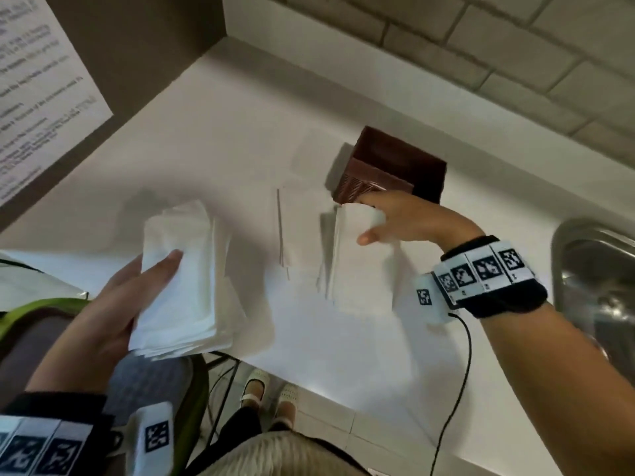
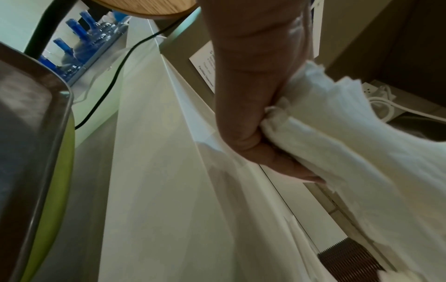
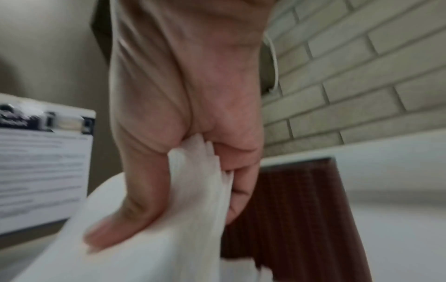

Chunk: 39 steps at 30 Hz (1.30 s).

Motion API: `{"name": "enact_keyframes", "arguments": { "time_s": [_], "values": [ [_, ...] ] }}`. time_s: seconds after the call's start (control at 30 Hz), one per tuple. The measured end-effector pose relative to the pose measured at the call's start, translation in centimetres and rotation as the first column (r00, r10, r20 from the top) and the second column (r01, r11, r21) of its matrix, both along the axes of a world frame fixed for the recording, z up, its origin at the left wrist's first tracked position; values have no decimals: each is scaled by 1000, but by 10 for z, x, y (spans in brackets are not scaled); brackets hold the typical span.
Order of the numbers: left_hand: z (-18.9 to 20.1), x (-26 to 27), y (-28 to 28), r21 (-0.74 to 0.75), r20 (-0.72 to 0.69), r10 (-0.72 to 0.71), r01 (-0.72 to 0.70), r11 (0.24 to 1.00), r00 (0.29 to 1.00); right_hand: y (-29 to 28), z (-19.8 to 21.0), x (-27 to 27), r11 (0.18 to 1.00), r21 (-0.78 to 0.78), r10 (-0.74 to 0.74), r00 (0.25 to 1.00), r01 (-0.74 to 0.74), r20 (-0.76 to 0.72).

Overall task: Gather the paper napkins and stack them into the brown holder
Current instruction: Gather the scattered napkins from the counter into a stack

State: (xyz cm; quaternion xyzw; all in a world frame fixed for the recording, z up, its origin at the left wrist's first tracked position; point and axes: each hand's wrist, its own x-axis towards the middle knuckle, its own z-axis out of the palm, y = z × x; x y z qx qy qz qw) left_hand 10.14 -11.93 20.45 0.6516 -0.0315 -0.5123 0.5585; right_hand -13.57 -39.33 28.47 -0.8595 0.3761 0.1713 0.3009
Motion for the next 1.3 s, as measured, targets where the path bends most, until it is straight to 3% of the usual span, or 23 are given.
{"name": "enact_keyframes", "arguments": {
  "time_s": [0.17, 0.33, 0.43, 0.63, 0.87, 0.97, 1.07, 1.17, 1.3],
  "values": [
    [5, -7, -5, -12, 4, -33, 33, 999, 999, -9, -32, 12, 997, -81, -2, 1000, 0, -24],
    [4, -5, -3, -11, -4, -32, 32, 999, 999, -9, -16, 2, 998, 47, -49, 999, 48, 9],
    [4, -5, -5, -24, -9, -25, 25, 999, 1000, -8, -13, 8, 998, 13, -65, 998, 64, 17],
    [5, -10, -14, -19, 22, -37, 38, 999, 999, 8, -45, 20, 986, -167, -11, 984, -19, -176],
    [7, -14, -23, -7, -2, -50, 50, 999, 999, 14, -47, 27, 943, -315, -17, 929, -108, -371],
    [8, -14, -27, -7, 21, -57, 57, 998, 998, 14, -48, 18, 954, -296, -44, 952, -51, -304],
    [8, -16, -31, -27, -8, -52, 52, 998, 999, 13, -47, 6, 972, -187, -168, 978, 143, -124],
    [8, -18, -34, -61, -26, -44, 42, 997, 999, 12, -42, -5, 949, -55, -311, 950, 312, 18],
    [8, -23, -43, -131, 14, -54, 56, 990, 998, 17, -9, -27, 950, 134, -295, 950, 281, 104]
  ]
}}
